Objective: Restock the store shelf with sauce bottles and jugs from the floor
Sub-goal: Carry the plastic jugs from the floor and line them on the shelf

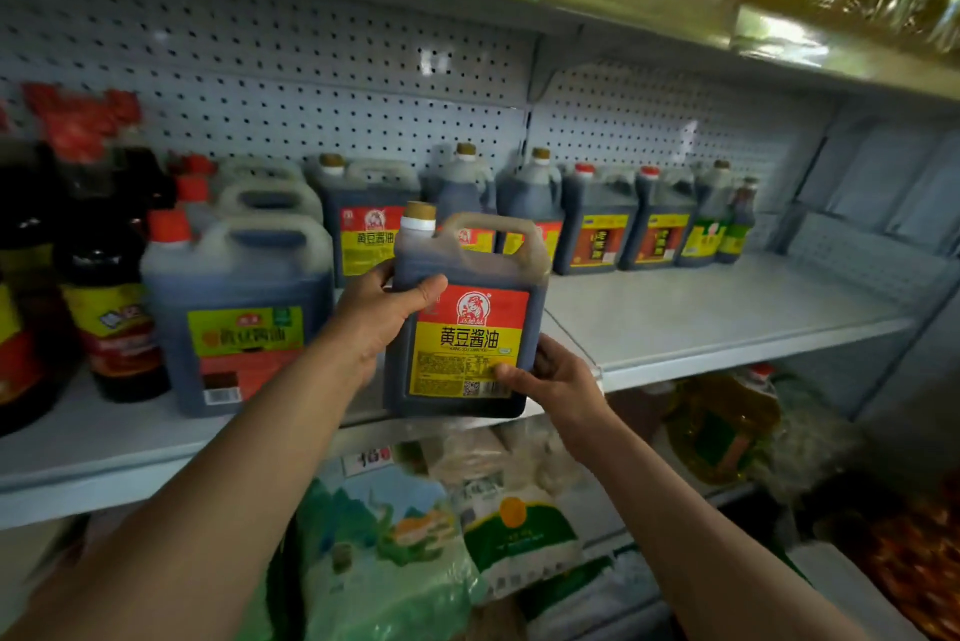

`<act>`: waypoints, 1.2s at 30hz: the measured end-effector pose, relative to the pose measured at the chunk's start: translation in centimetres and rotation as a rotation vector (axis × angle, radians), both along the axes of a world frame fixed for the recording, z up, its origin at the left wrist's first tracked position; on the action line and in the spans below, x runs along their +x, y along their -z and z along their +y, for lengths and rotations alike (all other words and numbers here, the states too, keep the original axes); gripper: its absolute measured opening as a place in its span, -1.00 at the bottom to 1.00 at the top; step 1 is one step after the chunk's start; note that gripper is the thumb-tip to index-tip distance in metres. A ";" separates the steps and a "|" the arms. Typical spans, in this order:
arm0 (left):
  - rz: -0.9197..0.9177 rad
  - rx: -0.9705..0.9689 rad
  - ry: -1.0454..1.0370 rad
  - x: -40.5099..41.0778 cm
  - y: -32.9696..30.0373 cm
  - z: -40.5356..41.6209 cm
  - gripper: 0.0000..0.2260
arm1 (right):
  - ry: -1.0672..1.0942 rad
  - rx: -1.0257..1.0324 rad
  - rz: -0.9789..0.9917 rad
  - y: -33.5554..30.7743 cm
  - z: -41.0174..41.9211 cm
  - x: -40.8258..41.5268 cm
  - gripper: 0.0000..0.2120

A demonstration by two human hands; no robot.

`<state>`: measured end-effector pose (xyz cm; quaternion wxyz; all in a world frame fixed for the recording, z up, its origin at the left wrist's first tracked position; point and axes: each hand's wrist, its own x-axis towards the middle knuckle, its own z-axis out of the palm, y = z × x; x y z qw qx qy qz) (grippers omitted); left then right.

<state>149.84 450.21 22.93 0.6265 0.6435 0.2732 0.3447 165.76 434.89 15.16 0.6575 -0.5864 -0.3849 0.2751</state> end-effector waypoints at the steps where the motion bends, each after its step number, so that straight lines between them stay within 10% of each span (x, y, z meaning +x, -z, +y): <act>1: -0.004 0.000 -0.019 0.4 0.5 0.9 -0.69 | -0.008 -0.013 -0.008 0.2 1.2 0.4 -0.49; 36: -0.122 0.187 -0.673 8.7 5.5 12.3 -0.44 | 0.022 -0.301 -0.427 1.2 20.5 7.4 -0.55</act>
